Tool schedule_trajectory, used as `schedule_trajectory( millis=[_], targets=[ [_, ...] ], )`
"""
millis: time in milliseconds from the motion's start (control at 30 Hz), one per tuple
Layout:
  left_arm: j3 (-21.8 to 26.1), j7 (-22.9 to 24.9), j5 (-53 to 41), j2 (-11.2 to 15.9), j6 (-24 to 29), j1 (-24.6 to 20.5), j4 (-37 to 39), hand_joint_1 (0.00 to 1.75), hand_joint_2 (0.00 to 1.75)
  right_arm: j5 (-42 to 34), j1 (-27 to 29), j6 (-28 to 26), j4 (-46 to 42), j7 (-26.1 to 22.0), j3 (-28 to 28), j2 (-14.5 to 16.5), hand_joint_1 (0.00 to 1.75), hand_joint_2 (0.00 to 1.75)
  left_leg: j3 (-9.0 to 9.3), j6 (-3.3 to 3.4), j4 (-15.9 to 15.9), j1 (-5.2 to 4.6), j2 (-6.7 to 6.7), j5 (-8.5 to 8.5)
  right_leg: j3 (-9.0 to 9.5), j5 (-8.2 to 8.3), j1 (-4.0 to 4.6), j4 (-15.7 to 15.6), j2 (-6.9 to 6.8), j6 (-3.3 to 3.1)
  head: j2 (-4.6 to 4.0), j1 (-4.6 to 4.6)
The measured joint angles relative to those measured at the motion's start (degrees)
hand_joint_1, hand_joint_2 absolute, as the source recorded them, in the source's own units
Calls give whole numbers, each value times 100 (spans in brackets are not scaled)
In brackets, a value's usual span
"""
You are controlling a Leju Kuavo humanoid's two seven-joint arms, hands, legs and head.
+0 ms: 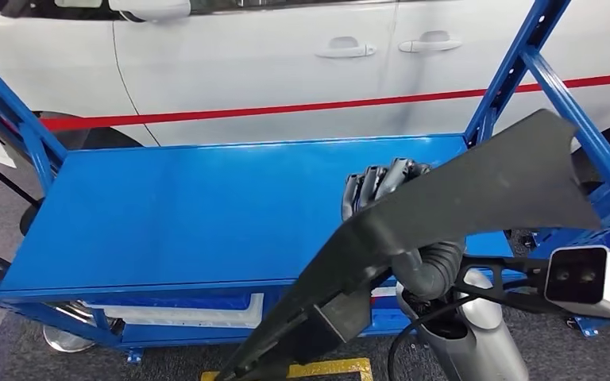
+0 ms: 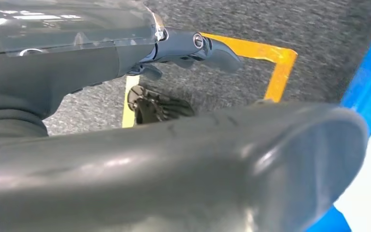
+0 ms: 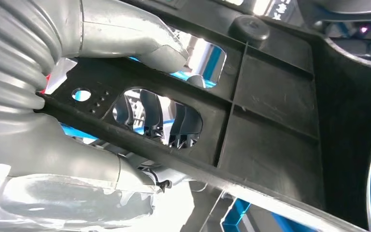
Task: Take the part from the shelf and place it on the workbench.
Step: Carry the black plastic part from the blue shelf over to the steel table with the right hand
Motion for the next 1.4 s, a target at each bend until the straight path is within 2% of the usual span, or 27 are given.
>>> schedule_trajectory(
  millis=[67, 100, 167, 233, 267, 333, 400, 467, 500, 600, 667, 733, 767, 800, 833, 867, 933, 967, 1033, 1100, 1133, 1200, 1233, 1267, 1300, 1333, 1400],
  targets=[
    [2, 25, -14, 0, 39, 7, 0, 0, 0, 167, 22, -36, 3, -105, 0, -102, 127, 175, -43, 61, -17, -12, 4, 124, 1, 83, -23, -44, -11, 71, 0, 1],
    [2, 40, -20, -1, 57, 10, 0, 0, 0, 220, 28, -26, 4, -160, 0, -172, 127, 175, -71, 92, -43, -3, 13, 201, -18, 32, -32, -27, -4, 101, 0, 2],
    [3, 77, -27, -2, 83, -1, 0, 0, 0, 263, 33, 28, 8, -271, -1, -320, 127, 175, -170, 156, -85, 24, 45, 367, -139, -401, -46, 304, 24, 154, 0, 11],
    [6, 106, -26, -1, 108, -11, 0, 0, 0, 285, 66, 80, 18, -385, -2, -452, 127, 175, -324, 186, -76, 21, 83, 490, -310, -978, -72, 1011, 39, 208, 0, 19],
    [8, 114, -26, 2, 123, -10, 0, 0, 0, 307, 93, 97, 26, -444, -2, -508, 127, 175, -410, 179, -63, 21, 112, 547, -349, -1107, -91, 1332, 40, 239, 0, 19],
    [10, 121, -32, 5, 151, -1, 0, 0, 0, 361, 148, 110, 39, -530, 1, -587, 127, 175, -600, 147, -8, 29, 191, 641, -184, -1002, -137, 1494, 26, 296, 0, 19],
    [12, 129, -51, 8, 174, 9, -1, 0, 0, 425, 188, 120, 46, -626, 6, -638, 127, 175, -770, 97, 89, 44, 277, 693, 336, -823, -182, 927, -75, 341, 0, 20],
    [15, 127, -66, 10, 186, 25, -3, 0, 0, 533, 230, 101, 56, -746, 17, -670, 127, 175, -882, 28, 191, 44, 348, 725, 773, -871, -152, 295, -180, 297, 0, 16],
    [17, 121, -67, 11, 187, 30, -4, 0, 0, 598, 257, 76, 63, -791, 25, -682, 127, 175, -910, -11, 217, 40, 380, 745, 848, -922, -127, 141, -193, 245, 0, 12],
    [22, 105, -66, 10, 184, 40, -4, 0, 0, 716, 329, 18, 87, -828, 48, -709, 127, 175, -964, -143, 260, 77, 399, 748, 755, -819, -86, 80, -96, 52, 0, 7],
    [26, 102, -65, 7, 180, 55, -4, 0, 0, 737, 339, 15, 96, -827, 62, -719, 127, 175, -1087, -194, 581, 101, 218, 353, 634, -693, -80, 59, -36, -49, 0, 5],
    [27, 100, -65, 3, 178, 69, -4, 0, 0, 746, 342, 9, 98, -826, 79, -722, 127, 175, -1245, -182, 1234, 98, 60, -221, 479, -565, -48, 61, 30, -105, 0, 2],
    [27, 98, -65, 2, 176, 71, -4, 0, 0, 761, 347, -12, 99, -826, 88, -723, 127, 175, -1282, -165, 1540, 93, 37, -385, 396, -501, -25, 63, 61, -120, 0, 3],
    [28, 92, -65, 5, 169, 68, -4, 0, 0, 784, 355, -48, 99, -825, 96, -723, 127, 175, -1258, -140, 1719, 85, 29, -419, 312, -437, -4, 67, 88, -130, 0, 3],
    [28, 84, -66, 9, 155, 62, -4, 0, 0, 813, 365, -101, 93, -821, 102, -724, 127, 175, -1151, -108, 1728, 69, 25, -336, 229, -371, 13, 71, 115, -133, 0, 3],
    [29, 74, -69, 16, 137, 54, -4, 0, 0, 842, 371, -161, 75, -813, 107, -725, 127, 175, -945, -68, 1542, 46, 22, -182, 151, -306, 24, 74, 137, -130, 0, 3],
    [28, 56, -83, 42, 92, 33, -8, 0, 0, 870, 367, -286, 13, -795, 115, -729, 127, 175, -340, 38, 773, -22, 6, 4, 32, -181, 38, 79, 163, -111, 0, 3],
    [28, 46, -93, 58, 73, 21, -12, 0, 0, 871, 360, -346, -17, -795, 119, -734, 127, 175, -89, 76, 407, -50, -2, -1, 2, -121, 38, 70, 162, -90, 0, 5],
    [27, 31, -109, 82, 51, 8, -19, 0, 0, 862, 359, -443, -45, -816, 128, -761, 127, 175, 123, 135, 9, -99, -10, -59, -9, -5, 19, 34, 152, -31, 0, -6],
    [27, 47, -119, 82, 66, 19, -19, 0, 0, 859, 411, -471, -61, -832, 134, -823, 127, 175, 80, 174, -77, -102, 13, 82, -5, 80, -2, -23, 145, 32, 0, -27],
    [27, 76, -121, 81, 85, 28, -19, 0, 0, 860, 456, -455, -81, -832, 132, -864, 127, 175, 41, 200, -121, -89, 33, 176, -31, -16, -3, 22, 141, 60, 0, -32],
    [28, 139, -121, 79, 135, 50, -18, 0, 0, 869, 591, -388, -147, -832, 100, -945, 127, 175, -84, 240, -186, -60, 77, 367, -146, -552, -18, 432, 129, 110, 0, -27],
    [30, 164, -120, 78, 156, 64, -18, 0, 0, 879, 673, -345, -186, -831, 72, -977, 127, 175, -170, 255, -188, -60, 88, 441, -210, -874, -34, 774, 125, 138, 0, -25],
    [32, 182, -120, 76, 170, 79, -18, 0, 0, 891, 762, -294, -222, -831, 35, -1003, 127, 175, -261, 252, -178, -59, 104, 511, -256, -1081, -57, 1130, 120, 169, 0, -25],
    [34, 197, -120, 75, 178, 94, -17, 0, 0, 912, 854, -234, -255, -831, -5, -1024, 127, 175, -360, 237, -161, -56, 120, 577, -258, -1134, -83, 1409, 114, 201, 0, -23],
    [37, 206, -120, 74, 181, 107, -17, 0, 0, 934, 943, -161, -291, -830, -52, -1040, 127, 175, -472, 219, -131, -51, 135, 638, -187, -1045, -111, 1536, 104, 233, 0, -24],
    [44, 215, -125, 70, 186, 126, -18, 0, 0, 979, 1122, 10, -379, -830, -171, -1054, 127, 175, -693, 165, -26, -33, 153, 730, 225, -764, -172, 1244, 69, 294, 0, -24]
  ],
)
